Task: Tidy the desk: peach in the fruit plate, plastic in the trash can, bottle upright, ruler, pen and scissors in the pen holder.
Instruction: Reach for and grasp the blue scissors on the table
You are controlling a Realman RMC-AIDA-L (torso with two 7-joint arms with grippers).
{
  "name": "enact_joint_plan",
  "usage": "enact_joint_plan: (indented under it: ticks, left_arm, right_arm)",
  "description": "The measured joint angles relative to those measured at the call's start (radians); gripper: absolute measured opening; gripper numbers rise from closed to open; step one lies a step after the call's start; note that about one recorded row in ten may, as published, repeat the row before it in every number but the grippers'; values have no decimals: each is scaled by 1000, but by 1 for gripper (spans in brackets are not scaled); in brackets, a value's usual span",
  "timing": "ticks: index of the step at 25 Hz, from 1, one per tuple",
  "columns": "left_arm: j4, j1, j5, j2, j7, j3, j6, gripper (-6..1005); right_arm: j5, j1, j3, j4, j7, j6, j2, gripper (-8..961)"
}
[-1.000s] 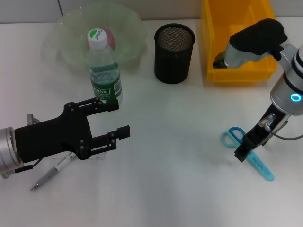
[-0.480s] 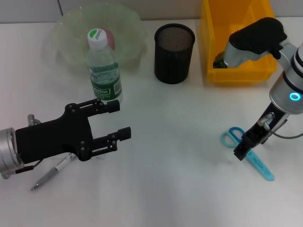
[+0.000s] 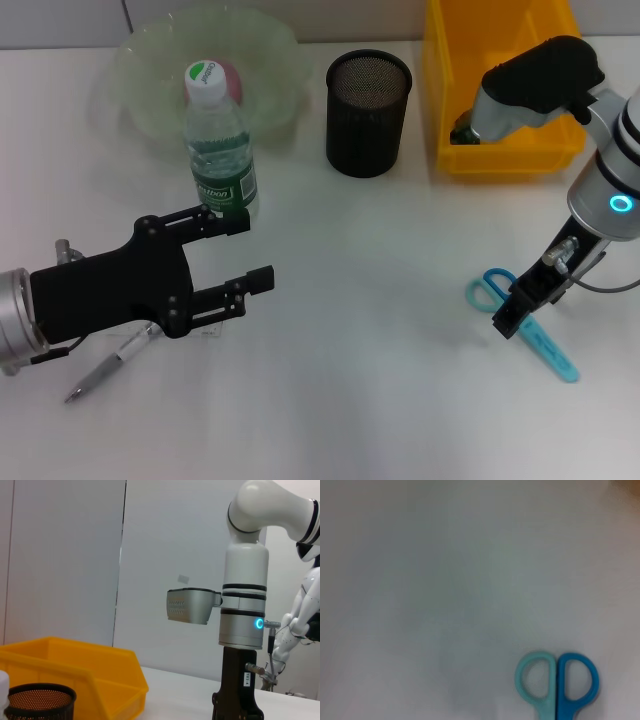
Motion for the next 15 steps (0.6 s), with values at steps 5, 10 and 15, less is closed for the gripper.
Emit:
enact_joint_plan:
  ticks: [5,10,15]
  left_arm:
    - [-9,-5,0,0,1,0,-4,684]
    - [-9,-6,0,0,4,0,-16,684]
    - [-9,-4,0,0,5,0,-26,684]
  right_arm:
    - [-1,-3,-18,0,8,5,0,743]
    - [0,-11,-20,-1,13,24,0,743]
    - [5,-23,-36,-6,18,33,1,743]
